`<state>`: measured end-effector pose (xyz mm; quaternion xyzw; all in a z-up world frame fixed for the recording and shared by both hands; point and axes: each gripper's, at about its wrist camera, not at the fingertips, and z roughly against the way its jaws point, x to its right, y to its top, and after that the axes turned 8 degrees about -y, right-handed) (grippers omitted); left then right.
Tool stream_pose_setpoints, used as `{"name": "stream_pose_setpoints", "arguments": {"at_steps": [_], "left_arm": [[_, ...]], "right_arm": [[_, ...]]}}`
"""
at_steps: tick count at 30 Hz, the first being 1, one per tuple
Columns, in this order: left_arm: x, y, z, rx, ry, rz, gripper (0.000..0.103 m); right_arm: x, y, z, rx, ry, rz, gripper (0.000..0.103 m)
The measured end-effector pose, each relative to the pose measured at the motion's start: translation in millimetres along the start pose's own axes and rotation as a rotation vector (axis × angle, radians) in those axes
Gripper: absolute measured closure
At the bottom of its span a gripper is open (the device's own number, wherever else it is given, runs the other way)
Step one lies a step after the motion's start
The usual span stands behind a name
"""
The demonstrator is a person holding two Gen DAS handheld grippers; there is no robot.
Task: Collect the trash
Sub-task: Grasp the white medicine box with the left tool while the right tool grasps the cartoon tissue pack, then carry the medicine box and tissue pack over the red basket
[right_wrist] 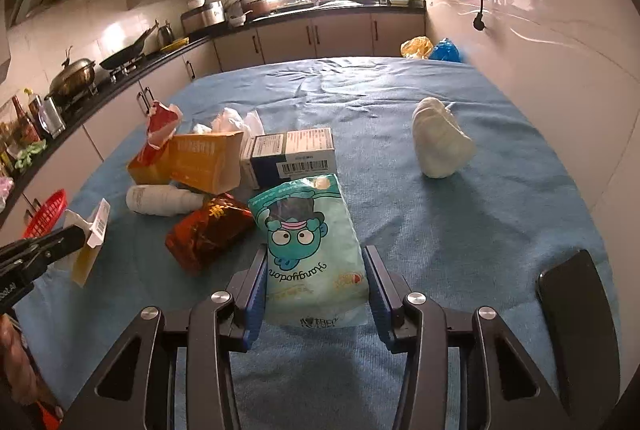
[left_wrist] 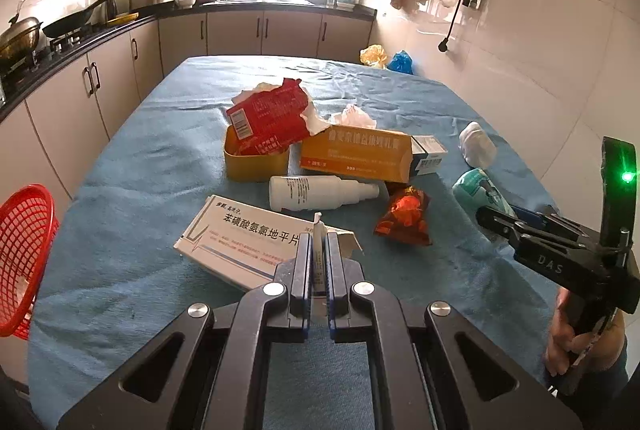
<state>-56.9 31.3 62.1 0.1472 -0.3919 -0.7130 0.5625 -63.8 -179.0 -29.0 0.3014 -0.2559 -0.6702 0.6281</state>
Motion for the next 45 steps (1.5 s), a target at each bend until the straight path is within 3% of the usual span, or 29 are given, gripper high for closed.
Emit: {"name": "stream_pose_setpoints", "arguments": {"at_steps": [10, 45], "left_arm": [[-2.9, 1.7, 13.2, 0.029, 0.014, 0.006, 0.098], [-23.9, 4.5, 39.8, 0.088, 0.052, 0.04, 0.098]], "right_arm": [[-5.6, 7.8, 25.5, 0.041, 0.049, -0.008, 0.055], [-80.4, 10.0, 28.6, 0.001, 0.175, 0.129, 0.054]]}}
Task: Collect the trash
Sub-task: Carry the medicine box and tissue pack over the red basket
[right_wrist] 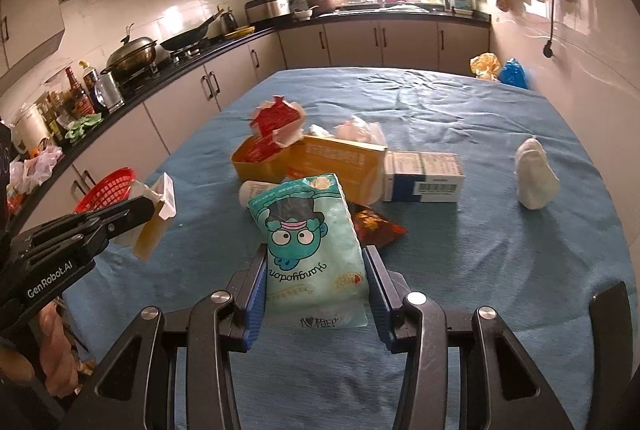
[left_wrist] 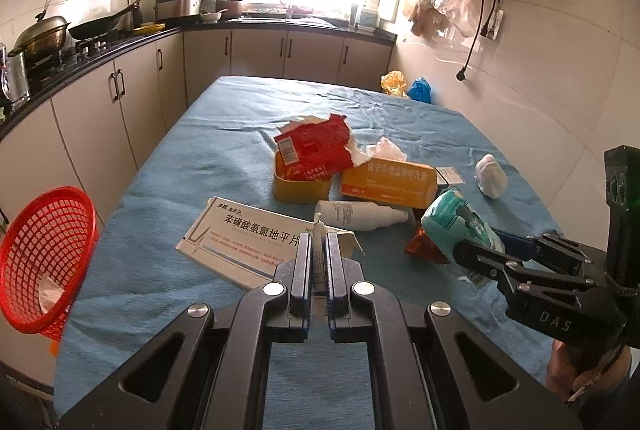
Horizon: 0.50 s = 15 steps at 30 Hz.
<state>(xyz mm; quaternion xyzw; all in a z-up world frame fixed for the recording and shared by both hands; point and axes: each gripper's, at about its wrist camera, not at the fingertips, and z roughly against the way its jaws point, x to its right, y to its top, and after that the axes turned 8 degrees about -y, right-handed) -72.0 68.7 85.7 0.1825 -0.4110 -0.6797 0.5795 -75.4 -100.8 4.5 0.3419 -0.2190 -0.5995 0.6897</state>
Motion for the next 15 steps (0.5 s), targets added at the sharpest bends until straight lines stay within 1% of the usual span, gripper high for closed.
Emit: {"name": "stream_pose_setpoints", "arguments": {"at_steps": [8, 15], "left_arm": [[-22.1, 13.9, 27.3, 0.066, 0.042, 0.029, 0.098], [-65.3, 24.9, 68.5, 0.146, 0.107, 0.083, 0.097]], "right_arm": [[-26.9, 13.8, -2.5, -0.015, 0.059, 0.043, 0.054], [-74.9, 35.9, -4.1, -0.02, 0.146, 0.112, 0.054]]}}
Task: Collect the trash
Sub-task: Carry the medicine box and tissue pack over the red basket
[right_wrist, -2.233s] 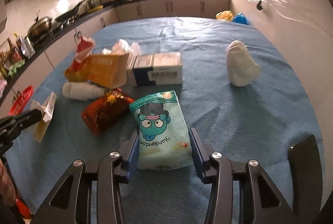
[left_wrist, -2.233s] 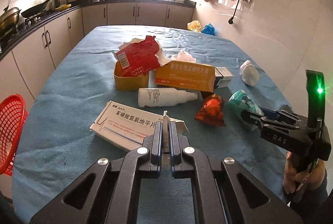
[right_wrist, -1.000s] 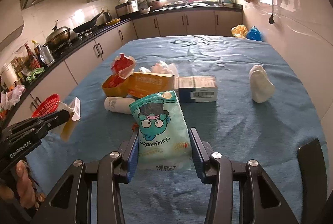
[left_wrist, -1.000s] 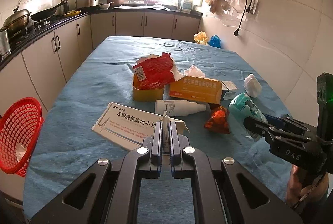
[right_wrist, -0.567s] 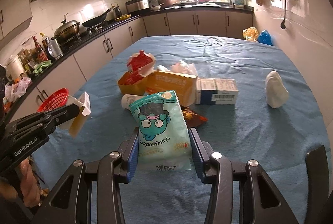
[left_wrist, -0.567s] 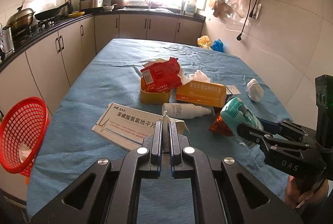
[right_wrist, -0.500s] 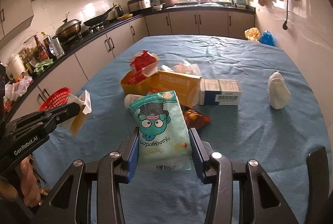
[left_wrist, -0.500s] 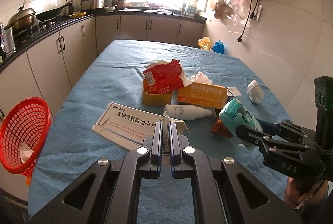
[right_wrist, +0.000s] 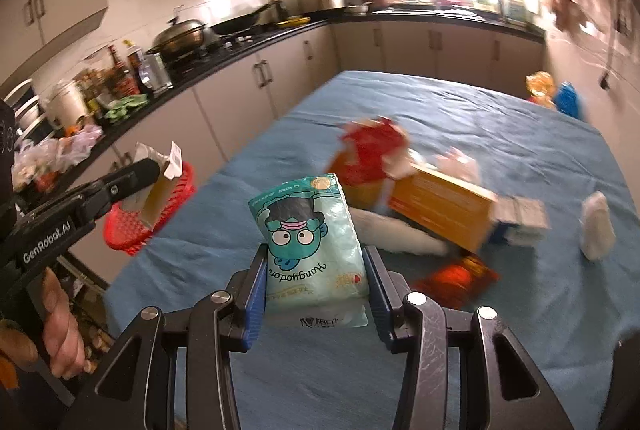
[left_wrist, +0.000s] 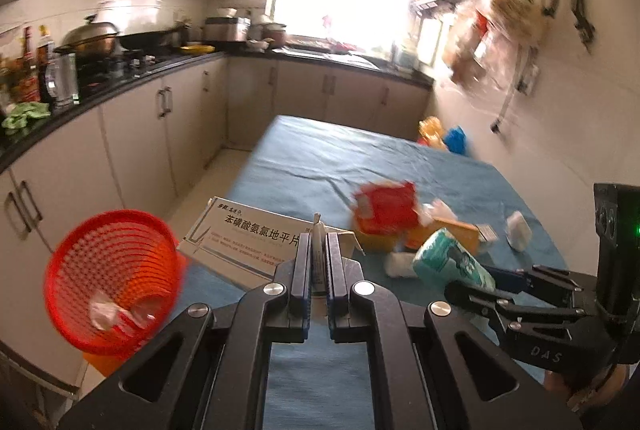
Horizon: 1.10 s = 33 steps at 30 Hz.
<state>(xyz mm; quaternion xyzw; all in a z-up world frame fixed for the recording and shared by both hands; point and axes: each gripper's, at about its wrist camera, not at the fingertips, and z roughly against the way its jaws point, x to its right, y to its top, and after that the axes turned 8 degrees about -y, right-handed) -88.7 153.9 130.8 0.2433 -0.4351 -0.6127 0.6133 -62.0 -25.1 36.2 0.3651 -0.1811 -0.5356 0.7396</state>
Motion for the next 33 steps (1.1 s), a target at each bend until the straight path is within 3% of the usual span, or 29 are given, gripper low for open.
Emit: {"name": "stream_pose_setpoints", "arguments": {"at_steps": [7, 13, 19, 25, 33], "left_arm": [[-63.4, 4.8, 32.0, 0.051, 0.101, 0.069, 0.098], [-120.5, -7.5, 40.3, 0.014, 0.168, 0.109, 0.097], [-163.0, -24.5, 29.4, -0.029, 0.184, 0.165, 0.097], [-183.7, -36.7, 16.4, -0.053, 0.19, 0.176, 0.097], [-196.8, -43.7, -0.7, -0.078, 0.195, 0.181, 0.097]], "right_arm": [[-57.3, 26.2, -17.3, -0.022, 0.101, 0.07, 0.054], [-107.5, 49.6, -43.1, -0.073, 0.187, 0.102, 0.054], [-151.3, 66.9, -80.4, -0.14, 0.26, 0.101, 0.054], [-187.1, 72.6, -121.7, -0.21, 0.293, 0.099, 0.054], [-206.9, 76.7, -164.3, -0.279, 0.31, 0.068, 0.052]]}}
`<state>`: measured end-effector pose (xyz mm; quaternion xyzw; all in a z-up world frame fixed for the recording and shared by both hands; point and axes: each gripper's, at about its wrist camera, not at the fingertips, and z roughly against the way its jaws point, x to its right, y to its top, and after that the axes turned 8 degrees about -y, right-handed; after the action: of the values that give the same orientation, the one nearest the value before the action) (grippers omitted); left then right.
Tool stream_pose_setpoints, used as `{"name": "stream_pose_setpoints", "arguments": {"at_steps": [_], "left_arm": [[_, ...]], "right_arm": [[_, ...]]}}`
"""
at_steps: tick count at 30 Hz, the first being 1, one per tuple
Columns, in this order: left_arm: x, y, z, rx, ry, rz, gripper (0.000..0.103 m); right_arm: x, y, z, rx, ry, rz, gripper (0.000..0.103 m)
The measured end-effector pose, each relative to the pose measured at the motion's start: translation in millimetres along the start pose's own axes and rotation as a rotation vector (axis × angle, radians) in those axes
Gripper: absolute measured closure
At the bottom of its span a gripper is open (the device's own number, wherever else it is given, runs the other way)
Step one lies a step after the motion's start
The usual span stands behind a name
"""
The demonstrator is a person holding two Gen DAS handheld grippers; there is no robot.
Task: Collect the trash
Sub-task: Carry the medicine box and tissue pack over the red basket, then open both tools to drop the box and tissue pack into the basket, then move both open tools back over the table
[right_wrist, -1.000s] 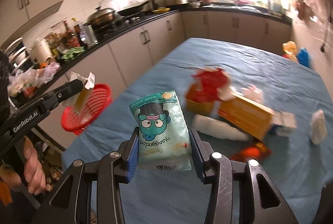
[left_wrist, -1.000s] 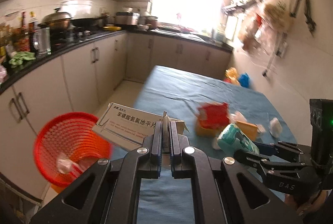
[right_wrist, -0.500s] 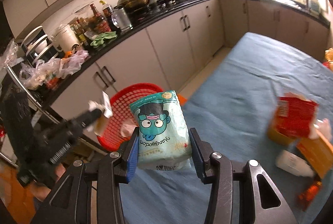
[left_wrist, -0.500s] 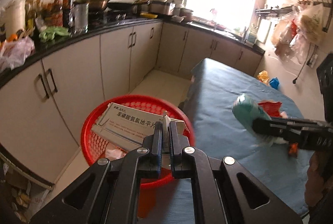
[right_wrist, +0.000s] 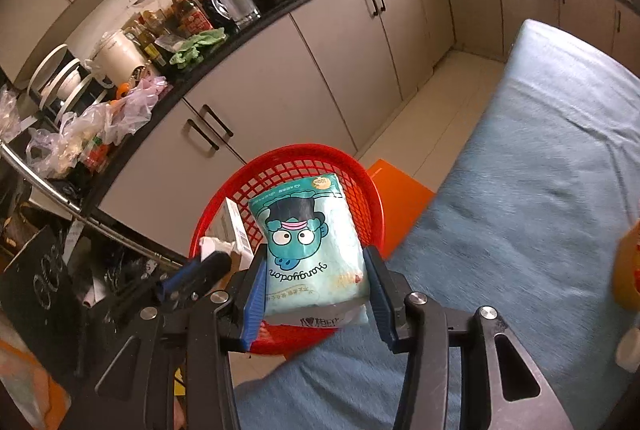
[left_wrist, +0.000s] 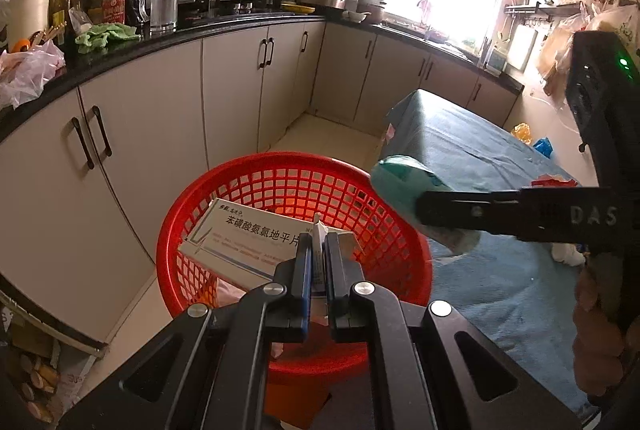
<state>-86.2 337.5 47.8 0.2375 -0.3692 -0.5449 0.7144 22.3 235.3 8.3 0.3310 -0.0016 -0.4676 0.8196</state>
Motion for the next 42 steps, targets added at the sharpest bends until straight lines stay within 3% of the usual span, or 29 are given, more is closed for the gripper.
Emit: {"name": "stream_pose_setpoints", "arguments": {"at_steps": [6, 9, 10, 11, 18, 27, 36, 42], "left_arm": [[-1.9, 2.0, -3.7, 0.008, 0.007, 0.0, 0.095], [-2.6, 3.4, -3.2, 0.016, 0.012, 0.012, 0.073], [-2.7, 3.4, -1.7, 0.023, 0.019, 0.018, 0.06], [-2.6, 3.1, 0.3, 0.03, 0.022, 0.024, 0.056], [9.6, 0.4, 14.9, 0.055, -0.002, 0.019, 0.056], [61.3, -6.6, 23.7, 0.058, -0.078, -0.044, 0.046], [138.3, -20.2, 5.6, -0.013, -0.168, -0.165, 0.044], [197.0, -29.7, -14.0, -0.074, -0.236, -0.273, 0.039]], "right_arm": [[1.6, 8.4, -13.7, -0.005, 0.003, -0.025, 0.048], [1.5, 11.1, -15.9, -0.003, 0.01, -0.034, 0.045], [2.1, 11.3, -15.5, 0.0, 0.01, -0.038, 0.043], [3.3, 11.2, -14.0, 0.004, 0.012, -0.04, 0.043], [17.3, 2.8, 9.7, 0.046, -0.001, -0.05, 0.043], [59.8, -38.2, 61.3, 0.119, -0.051, -0.077, 0.043], [137.6, -94.5, 130.6, 0.184, -0.129, -0.212, 0.043], [210.5, -139.4, 178.2, 0.195, -0.218, -0.404, 0.037]]}}
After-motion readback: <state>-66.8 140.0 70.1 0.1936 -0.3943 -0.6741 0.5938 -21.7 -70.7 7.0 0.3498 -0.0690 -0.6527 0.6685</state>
